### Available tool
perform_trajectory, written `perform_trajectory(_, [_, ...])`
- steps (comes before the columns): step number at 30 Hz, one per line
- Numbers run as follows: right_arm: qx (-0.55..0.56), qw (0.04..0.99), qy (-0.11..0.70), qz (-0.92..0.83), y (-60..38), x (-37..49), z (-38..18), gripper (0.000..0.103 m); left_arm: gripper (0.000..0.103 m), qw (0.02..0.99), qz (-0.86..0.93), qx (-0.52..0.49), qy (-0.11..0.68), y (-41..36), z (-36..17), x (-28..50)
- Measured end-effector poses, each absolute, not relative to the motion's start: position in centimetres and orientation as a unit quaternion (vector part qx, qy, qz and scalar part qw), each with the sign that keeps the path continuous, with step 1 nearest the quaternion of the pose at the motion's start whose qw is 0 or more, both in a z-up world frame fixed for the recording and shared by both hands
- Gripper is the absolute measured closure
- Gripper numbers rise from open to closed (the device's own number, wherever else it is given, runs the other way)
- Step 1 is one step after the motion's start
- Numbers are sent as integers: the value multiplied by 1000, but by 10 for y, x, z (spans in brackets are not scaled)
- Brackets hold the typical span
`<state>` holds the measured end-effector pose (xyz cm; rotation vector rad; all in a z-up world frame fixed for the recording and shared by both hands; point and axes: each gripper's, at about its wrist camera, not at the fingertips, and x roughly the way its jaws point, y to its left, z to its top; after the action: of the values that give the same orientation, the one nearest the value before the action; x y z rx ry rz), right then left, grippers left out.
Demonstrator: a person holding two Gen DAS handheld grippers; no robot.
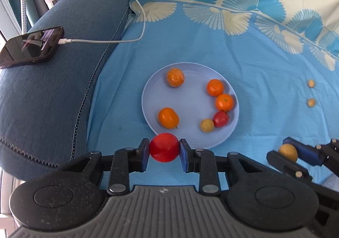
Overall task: Organize fruits
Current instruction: 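Carry the tomato and yellow fruit toward the blue plate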
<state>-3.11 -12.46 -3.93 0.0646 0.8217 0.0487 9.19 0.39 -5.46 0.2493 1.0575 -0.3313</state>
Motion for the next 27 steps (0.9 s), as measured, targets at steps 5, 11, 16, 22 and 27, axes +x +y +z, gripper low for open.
perform_trajectory(5, [35, 917, 397, 19, -135, 10, -55, 76, 70, 839, -149, 123, 510, -7, -69, 126])
perform_trajectory(11, [34, 915, 402, 27, -140, 49, -78, 76, 70, 831, -144, 125, 522, -21, -91, 161])
perform_trajectory(16, [27, 911, 410, 37, -138, 69, -96, 76, 70, 827, -138, 133, 529, -29, -108, 179])
perform_trajectory(22, [15, 909, 414, 45, -134, 84, -113, 76, 70, 826, -135, 146, 528, -36, -122, 190])
perform_trajectory(27, [11, 909, 413, 52, -131, 95, -120, 56, 0, 841, -132, 143, 504, -32, -112, 188])
